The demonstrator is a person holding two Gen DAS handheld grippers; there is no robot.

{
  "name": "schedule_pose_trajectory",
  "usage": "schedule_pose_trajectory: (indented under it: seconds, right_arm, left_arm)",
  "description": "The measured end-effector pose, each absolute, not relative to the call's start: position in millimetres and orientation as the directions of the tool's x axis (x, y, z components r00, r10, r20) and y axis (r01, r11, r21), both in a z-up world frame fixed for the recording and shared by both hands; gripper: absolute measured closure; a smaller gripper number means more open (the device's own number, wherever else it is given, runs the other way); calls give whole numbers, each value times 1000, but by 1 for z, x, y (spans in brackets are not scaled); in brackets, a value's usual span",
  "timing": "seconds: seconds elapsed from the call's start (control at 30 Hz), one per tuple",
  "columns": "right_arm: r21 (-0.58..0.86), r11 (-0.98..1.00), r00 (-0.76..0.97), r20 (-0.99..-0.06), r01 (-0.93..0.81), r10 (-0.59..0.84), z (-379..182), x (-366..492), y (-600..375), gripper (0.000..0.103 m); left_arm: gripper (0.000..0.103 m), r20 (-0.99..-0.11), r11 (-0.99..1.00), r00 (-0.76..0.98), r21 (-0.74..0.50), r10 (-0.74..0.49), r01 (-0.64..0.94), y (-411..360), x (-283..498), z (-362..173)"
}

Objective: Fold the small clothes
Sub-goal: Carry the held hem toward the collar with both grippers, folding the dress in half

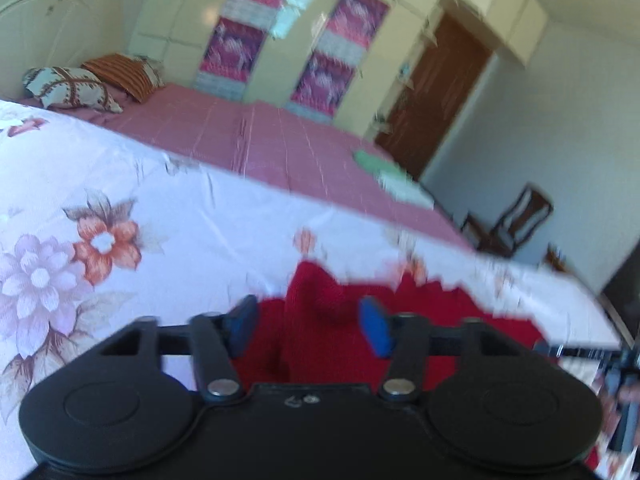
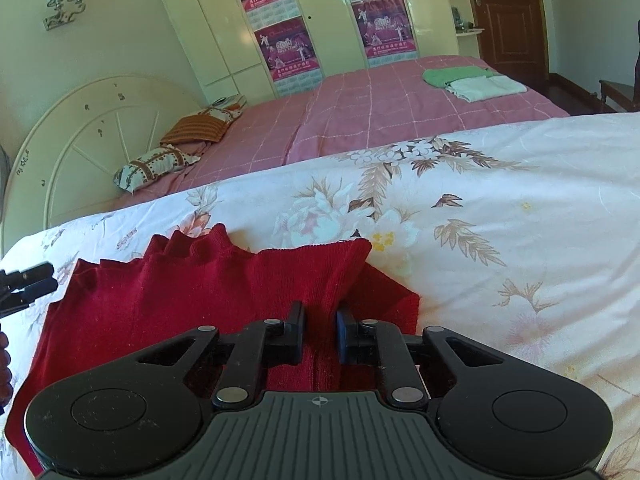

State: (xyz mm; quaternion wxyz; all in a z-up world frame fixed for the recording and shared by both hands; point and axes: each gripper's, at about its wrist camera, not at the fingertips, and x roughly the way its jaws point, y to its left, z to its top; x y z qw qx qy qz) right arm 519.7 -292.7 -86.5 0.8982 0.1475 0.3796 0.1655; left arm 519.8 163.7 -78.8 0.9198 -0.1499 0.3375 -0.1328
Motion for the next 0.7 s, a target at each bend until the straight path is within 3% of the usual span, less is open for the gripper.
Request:
schedule_pose_trajectory:
  seconds: [0.13, 0.2, 0.23, 0.27, 0.47, 0.57, 0.6, 0.7]
  right_arm:
    - [391, 902, 652, -638, -183, 409, -88, 521, -292, 88]
    - [387, 904, 652, -640, -183, 406, -89, 522, -290, 88]
    - [372, 908, 654, -642, -190, 400, -88, 521, -288, 88]
    - [361, 911, 659, -640, -198, 396, -87, 521, -287, 99]
    - [341, 920, 720, -588, -192, 369, -74, 506, -290, 99]
    - [334, 921, 730, -576, -200, 368, -71, 501, -291, 99]
    - [327, 925, 724, -588, -195, 360, -75, 504, -291, 99]
    - [324, 936, 679, -657, -137, 327, -95, 519, -294, 99]
  left_arm:
    - [76, -664, 941, 670, -276, -332, 194, 146, 524, -92]
    - [94, -660, 951, 686, -244, -305, 188, 143, 522, -91]
    - [94, -642, 948, 701, -264, -310, 177, 145, 520, -90]
    - [95, -630, 948, 714, -273, -307, 167, 147, 517, -88]
    - [95, -551, 937, 779, -325, -299, 129, 159, 490, -77]
    - [95, -603, 953, 754, -286, -261, 101, 159, 498, -81]
    - [95, -648, 957, 720, -277, -249, 82, 157, 506, -87]
    - [94, -669, 956, 700, -287, -248, 65, 156, 517, -90]
